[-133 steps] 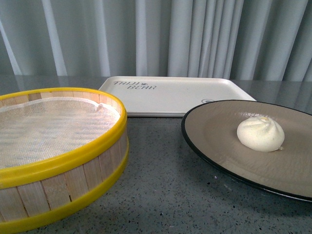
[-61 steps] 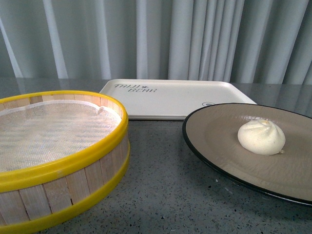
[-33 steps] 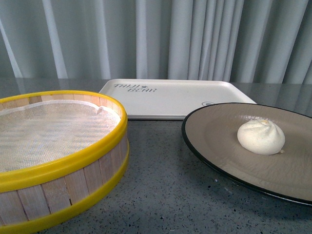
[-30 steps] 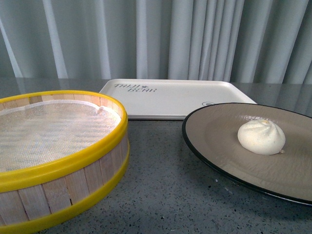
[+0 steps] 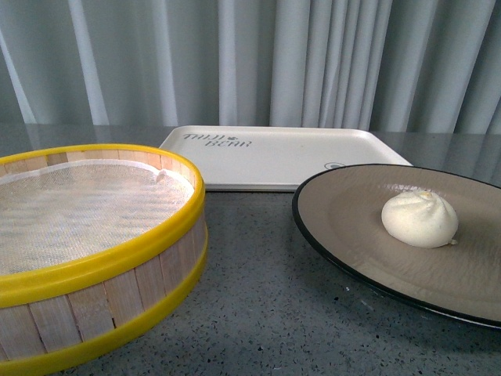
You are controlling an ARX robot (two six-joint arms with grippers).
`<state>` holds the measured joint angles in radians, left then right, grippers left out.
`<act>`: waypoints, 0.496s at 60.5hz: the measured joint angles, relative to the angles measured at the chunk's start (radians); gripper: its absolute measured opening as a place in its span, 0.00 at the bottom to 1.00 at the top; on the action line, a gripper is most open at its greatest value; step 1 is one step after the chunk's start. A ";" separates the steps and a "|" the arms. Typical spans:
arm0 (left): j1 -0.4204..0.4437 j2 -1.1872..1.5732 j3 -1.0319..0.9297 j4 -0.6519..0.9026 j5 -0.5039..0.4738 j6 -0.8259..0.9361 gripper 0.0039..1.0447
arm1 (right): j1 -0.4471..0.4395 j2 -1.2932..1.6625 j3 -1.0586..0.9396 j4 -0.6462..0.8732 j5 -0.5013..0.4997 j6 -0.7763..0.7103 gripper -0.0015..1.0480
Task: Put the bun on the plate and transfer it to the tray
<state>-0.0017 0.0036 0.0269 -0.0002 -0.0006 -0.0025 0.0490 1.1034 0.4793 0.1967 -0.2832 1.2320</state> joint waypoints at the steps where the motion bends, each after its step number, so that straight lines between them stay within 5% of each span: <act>1: 0.000 0.000 0.000 0.000 0.000 0.000 0.94 | 0.003 0.000 -0.002 0.000 0.000 0.001 0.92; 7: 0.000 0.000 0.000 0.000 0.000 0.000 0.94 | 0.013 0.000 -0.013 0.000 -0.010 0.006 0.90; 30: 0.000 0.000 0.000 0.000 0.000 0.000 0.94 | 0.006 -0.006 -0.028 -0.019 -0.032 -0.001 0.31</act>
<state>-0.0017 0.0036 0.0269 -0.0002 -0.0006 -0.0025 0.0547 1.0977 0.4515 0.1772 -0.3149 1.2312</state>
